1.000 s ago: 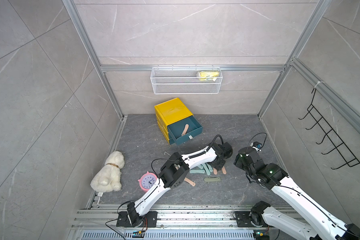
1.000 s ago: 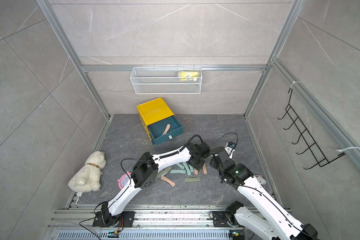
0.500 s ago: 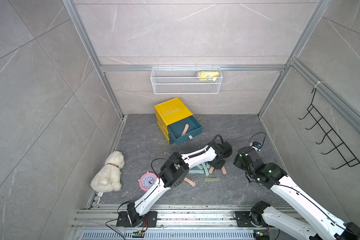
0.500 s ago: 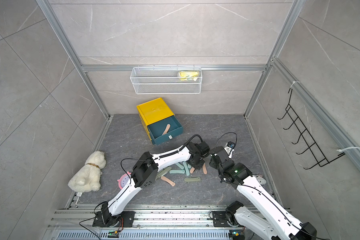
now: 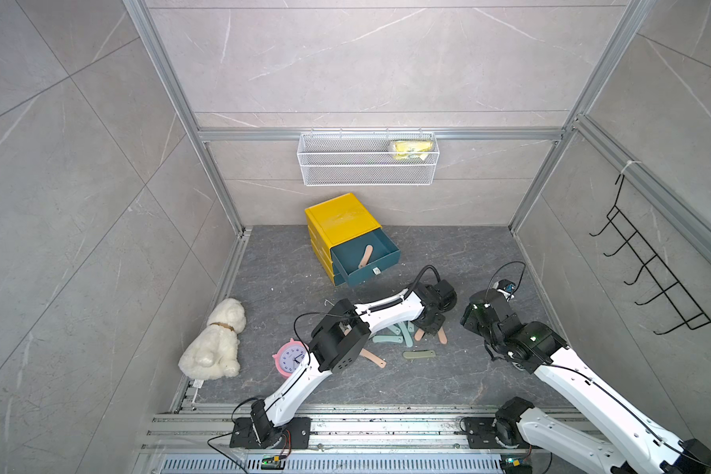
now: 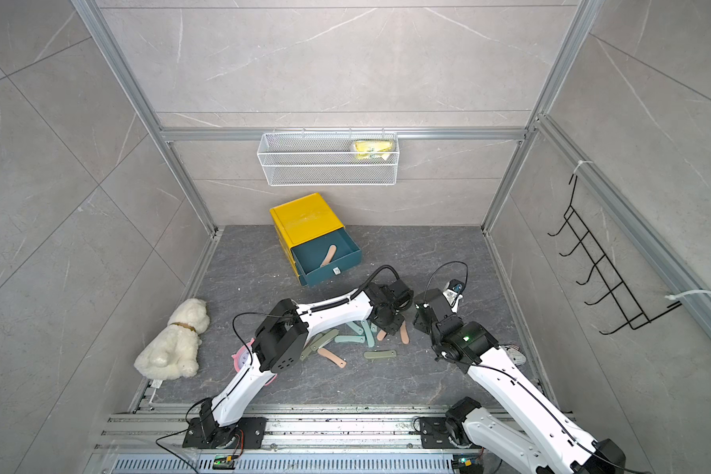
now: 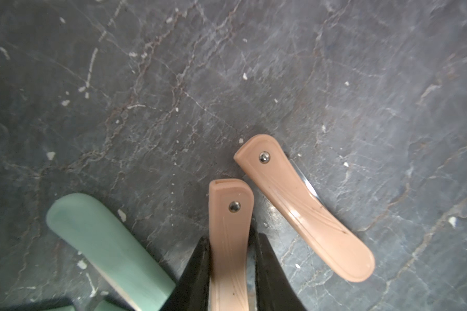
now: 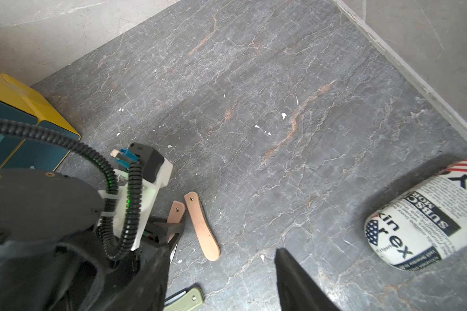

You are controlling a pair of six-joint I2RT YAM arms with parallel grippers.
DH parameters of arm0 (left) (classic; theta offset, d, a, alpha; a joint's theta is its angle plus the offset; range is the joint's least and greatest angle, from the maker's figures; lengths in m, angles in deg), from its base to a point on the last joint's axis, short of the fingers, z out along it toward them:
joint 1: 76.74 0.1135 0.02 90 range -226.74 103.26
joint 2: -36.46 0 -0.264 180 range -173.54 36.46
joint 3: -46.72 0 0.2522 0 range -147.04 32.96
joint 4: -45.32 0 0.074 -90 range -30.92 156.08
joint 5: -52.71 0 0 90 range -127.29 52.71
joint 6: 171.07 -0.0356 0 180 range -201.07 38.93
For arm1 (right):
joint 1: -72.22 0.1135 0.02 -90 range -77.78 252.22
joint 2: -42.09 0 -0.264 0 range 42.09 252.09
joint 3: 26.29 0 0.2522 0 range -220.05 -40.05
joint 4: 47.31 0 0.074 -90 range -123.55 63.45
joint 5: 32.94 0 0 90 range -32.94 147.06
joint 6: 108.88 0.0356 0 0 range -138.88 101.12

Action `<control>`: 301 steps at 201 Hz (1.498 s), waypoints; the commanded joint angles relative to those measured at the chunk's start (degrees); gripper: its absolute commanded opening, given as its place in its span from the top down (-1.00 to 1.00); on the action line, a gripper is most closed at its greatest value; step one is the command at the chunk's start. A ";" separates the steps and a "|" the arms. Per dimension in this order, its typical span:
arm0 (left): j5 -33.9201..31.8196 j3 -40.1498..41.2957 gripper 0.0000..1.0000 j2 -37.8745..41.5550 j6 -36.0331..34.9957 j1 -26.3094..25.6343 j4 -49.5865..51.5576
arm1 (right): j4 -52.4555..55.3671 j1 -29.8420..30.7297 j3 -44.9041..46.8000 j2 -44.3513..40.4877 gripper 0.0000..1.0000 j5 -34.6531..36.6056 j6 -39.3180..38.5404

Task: Place the fruit knives into the drawer by color
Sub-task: Pick up the fruit knife from the center of the board, then place the fruit knife in the drawer.

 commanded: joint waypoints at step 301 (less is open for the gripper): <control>-7.28 1.26 0.79 28.24 -4.68 2.71 2.99 | 1.41 -0.49 -5.01 0.90 -0.29 -0.30 0.22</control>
